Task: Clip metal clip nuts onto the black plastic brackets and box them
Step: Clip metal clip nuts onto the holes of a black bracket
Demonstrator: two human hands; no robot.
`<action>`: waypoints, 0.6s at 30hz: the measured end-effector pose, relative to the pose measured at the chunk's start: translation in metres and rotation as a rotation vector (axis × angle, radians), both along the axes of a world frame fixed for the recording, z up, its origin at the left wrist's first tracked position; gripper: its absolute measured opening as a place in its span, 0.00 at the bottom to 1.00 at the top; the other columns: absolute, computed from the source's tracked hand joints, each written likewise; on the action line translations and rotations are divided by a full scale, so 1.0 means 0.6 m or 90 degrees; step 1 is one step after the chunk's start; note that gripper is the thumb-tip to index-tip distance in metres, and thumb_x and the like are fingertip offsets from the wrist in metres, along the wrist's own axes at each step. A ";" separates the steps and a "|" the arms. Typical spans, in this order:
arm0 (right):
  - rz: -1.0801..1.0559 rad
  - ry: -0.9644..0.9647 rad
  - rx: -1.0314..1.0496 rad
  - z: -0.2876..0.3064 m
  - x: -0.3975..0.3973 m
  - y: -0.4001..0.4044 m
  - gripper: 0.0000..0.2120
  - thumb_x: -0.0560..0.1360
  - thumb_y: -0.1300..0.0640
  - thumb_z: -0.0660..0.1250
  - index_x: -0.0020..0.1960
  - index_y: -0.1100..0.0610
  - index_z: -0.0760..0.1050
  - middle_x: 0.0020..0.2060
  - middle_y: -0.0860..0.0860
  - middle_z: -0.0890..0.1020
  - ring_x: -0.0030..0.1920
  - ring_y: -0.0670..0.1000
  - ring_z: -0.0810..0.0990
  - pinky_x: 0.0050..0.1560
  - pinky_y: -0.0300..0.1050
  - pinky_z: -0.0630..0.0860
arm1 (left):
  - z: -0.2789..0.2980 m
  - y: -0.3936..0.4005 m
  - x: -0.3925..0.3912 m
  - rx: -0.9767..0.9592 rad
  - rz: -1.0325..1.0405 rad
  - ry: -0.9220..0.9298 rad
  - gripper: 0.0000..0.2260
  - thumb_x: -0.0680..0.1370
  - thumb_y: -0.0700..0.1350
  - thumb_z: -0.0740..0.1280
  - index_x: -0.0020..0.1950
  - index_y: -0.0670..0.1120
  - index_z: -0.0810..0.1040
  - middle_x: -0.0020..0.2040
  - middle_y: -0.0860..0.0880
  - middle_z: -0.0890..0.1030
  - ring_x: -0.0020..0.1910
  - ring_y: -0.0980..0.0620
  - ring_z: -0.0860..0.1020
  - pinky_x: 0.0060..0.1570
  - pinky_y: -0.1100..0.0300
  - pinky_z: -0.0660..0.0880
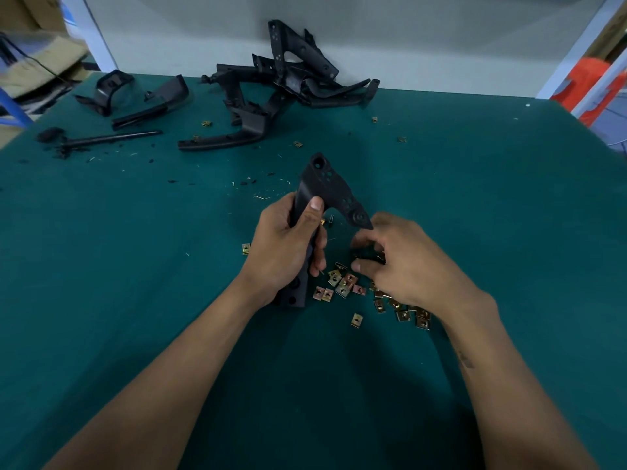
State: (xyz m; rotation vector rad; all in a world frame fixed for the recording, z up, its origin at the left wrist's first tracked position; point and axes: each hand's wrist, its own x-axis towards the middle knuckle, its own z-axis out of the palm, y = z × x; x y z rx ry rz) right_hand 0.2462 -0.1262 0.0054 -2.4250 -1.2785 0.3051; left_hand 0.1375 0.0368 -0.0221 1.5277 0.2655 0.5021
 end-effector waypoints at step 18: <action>-0.076 -0.076 0.075 -0.006 -0.024 0.012 0.04 0.70 0.58 0.71 0.43 0.50 0.78 0.32 0.44 0.77 0.34 0.47 0.77 0.29 0.43 0.75 | 0.000 0.000 0.000 -0.009 0.001 0.003 0.14 0.85 0.52 0.61 0.49 0.41 0.71 0.33 0.47 0.77 0.24 0.45 0.75 0.24 0.57 0.73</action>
